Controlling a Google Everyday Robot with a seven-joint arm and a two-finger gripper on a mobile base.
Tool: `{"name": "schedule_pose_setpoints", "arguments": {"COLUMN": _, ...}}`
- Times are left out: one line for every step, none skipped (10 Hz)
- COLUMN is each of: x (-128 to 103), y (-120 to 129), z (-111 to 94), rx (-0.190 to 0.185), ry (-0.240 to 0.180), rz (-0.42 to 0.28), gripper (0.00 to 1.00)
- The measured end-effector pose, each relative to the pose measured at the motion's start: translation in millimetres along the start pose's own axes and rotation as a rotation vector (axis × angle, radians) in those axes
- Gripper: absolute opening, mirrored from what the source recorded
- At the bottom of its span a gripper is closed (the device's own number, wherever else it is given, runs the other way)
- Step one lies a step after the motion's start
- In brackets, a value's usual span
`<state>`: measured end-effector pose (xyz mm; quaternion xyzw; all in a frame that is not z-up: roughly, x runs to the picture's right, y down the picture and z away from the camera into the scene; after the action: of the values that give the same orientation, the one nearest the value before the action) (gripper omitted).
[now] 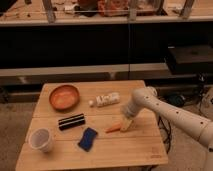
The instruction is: Place the pepper on the white sponge
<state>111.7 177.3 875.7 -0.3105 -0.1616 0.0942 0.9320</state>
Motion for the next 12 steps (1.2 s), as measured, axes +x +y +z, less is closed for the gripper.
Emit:
{"name": "schedule_pose_setpoints", "arguments": {"x": 1.2, "y": 0.7, "z": -0.7, "rx": 0.006, "ry": -0.015, "rz": -0.006, "gripper": 0.80}}
{"name": "schedule_pose_setpoints", "arguments": {"x": 5.3, "y": 2.9, "z": -0.9, "rx": 0.007, "ry": -0.030, "rz": -0.012, "gripper": 0.78}}
{"name": "schedule_pose_setpoints", "arguments": {"x": 7.2, "y": 4.3, "z": -1.9, "rx": 0.012, "ry": -0.037, "rz": -0.021, "gripper": 0.68}}
{"name": "schedule_pose_setpoints", "arguments": {"x": 6.1, "y": 5.2, "z": -0.8, "rx": 0.012, "ry": -0.040, "rz": -0.031, "gripper": 0.59}}
{"name": "schedule_pose_setpoints", "arguments": {"x": 4.3, "y": 5.9, "z": -0.2, "rx": 0.012, "ry": -0.046, "rz": -0.038, "gripper": 0.49}}
{"name": "schedule_pose_setpoints", "arguments": {"x": 3.8, "y": 6.8, "z": 0.2, "rx": 0.010, "ry": -0.066, "rz": -0.040, "gripper": 0.39}}
{"name": "schedule_pose_setpoints", "arguments": {"x": 5.9, "y": 7.8, "z": -1.3, "rx": 0.012, "ry": -0.083, "rz": -0.040, "gripper": 0.31}}
{"name": "schedule_pose_setpoints", "arguments": {"x": 6.9, "y": 7.6, "z": -2.5, "rx": 0.016, "ry": -0.081, "rz": -0.044, "gripper": 0.29}}
{"name": "schedule_pose_setpoints", "arguments": {"x": 7.2, "y": 7.3, "z": -3.1, "rx": 0.018, "ry": -0.081, "rz": -0.047, "gripper": 0.29}}
{"name": "schedule_pose_setpoints", "arguments": {"x": 9.0, "y": 6.3, "z": -3.6, "rx": 0.022, "ry": -0.077, "rz": -0.051, "gripper": 0.29}}
{"name": "schedule_pose_setpoints", "arguments": {"x": 9.9, "y": 6.1, "z": -3.9, "rx": 0.020, "ry": -0.083, "rz": -0.045, "gripper": 0.29}}
{"name": "schedule_pose_setpoints", "arguments": {"x": 11.2, "y": 5.5, "z": -4.4, "rx": 0.019, "ry": -0.087, "rz": -0.041, "gripper": 0.32}}
